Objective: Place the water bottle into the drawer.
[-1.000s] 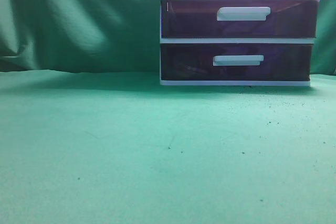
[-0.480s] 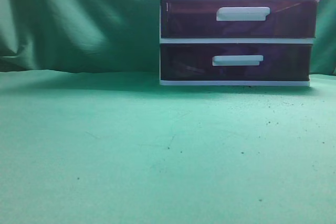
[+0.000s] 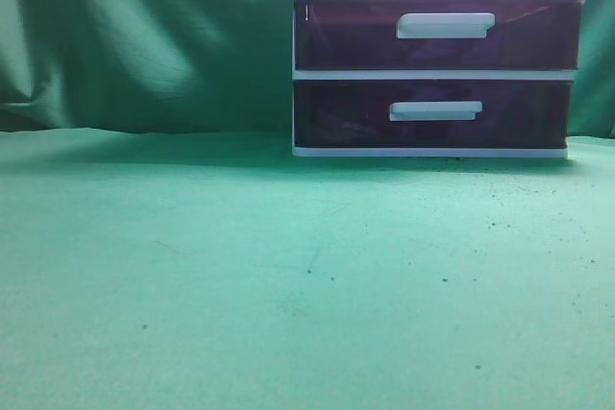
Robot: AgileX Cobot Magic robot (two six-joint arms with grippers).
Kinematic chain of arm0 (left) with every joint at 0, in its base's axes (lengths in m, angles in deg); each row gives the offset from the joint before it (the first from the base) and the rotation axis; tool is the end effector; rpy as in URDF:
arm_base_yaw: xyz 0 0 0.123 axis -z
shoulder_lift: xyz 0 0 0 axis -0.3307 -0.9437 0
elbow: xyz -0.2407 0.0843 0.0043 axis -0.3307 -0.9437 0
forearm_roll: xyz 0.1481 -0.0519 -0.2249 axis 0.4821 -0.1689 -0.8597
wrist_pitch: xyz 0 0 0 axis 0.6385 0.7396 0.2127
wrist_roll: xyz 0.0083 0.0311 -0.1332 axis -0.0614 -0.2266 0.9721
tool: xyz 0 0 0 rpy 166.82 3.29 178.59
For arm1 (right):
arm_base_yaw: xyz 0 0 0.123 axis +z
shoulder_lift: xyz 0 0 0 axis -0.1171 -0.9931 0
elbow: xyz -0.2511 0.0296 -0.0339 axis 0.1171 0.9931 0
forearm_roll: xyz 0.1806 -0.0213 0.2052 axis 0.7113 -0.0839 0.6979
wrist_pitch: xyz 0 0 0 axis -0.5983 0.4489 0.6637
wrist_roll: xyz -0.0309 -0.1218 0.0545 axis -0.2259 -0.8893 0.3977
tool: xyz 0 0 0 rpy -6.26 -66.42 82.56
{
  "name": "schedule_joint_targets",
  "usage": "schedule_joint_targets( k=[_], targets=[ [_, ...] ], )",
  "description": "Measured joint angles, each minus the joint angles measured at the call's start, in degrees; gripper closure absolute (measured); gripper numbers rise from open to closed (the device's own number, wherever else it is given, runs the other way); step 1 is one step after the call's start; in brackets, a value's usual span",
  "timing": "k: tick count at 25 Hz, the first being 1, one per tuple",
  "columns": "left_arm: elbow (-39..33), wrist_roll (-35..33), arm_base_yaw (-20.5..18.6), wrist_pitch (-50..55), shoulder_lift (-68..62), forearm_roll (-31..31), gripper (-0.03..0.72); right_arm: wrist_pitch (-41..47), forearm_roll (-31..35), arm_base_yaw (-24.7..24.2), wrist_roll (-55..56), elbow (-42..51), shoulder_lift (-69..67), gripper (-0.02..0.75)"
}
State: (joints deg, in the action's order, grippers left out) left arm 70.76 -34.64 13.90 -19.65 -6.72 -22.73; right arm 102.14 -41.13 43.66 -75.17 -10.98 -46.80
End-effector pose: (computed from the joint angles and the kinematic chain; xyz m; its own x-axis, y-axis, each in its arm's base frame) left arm 0.1287 -0.0830 0.1763 -0.1675 0.0536 -0.9844 0.5336 0.8445 -0.0448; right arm 0.1463 0.1404 0.3149 -0.1573 -0.1442 -0.9770 -0.7334 0.6795 0.0178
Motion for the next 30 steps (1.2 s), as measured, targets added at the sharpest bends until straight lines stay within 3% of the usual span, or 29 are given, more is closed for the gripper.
schedule_joint_targets(
  k=[3,7,16,26,30],
  targets=[
    [0.0,0.0,0.0,0.0,0.0,0.0,0.688,0.0,-12.4,-4.1,16.0,4.5,5.6,0.69],
    [0.0,0.0,0.0,0.0,0.0,0.0,0.688,0.4,-20.3,-10.6,23.6,11.1,13.1,0.69],
    [0.0,0.0,0.0,0.1,0.0,0.0,0.688,-0.1,-24.2,-23.7,24.9,25.8,29.0,0.69],
    [0.0,0.0,0.0,0.1,0.0,0.0,0.688,-2.7,-28.8,-25.5,27.0,35.0,31.0,0.69],
    [0.0,0.0,0.0,0.1,0.0,0.0,0.688,-1.5,-29.7,-28.9,27.9,35.3,31.0,0.69]
  ],
)
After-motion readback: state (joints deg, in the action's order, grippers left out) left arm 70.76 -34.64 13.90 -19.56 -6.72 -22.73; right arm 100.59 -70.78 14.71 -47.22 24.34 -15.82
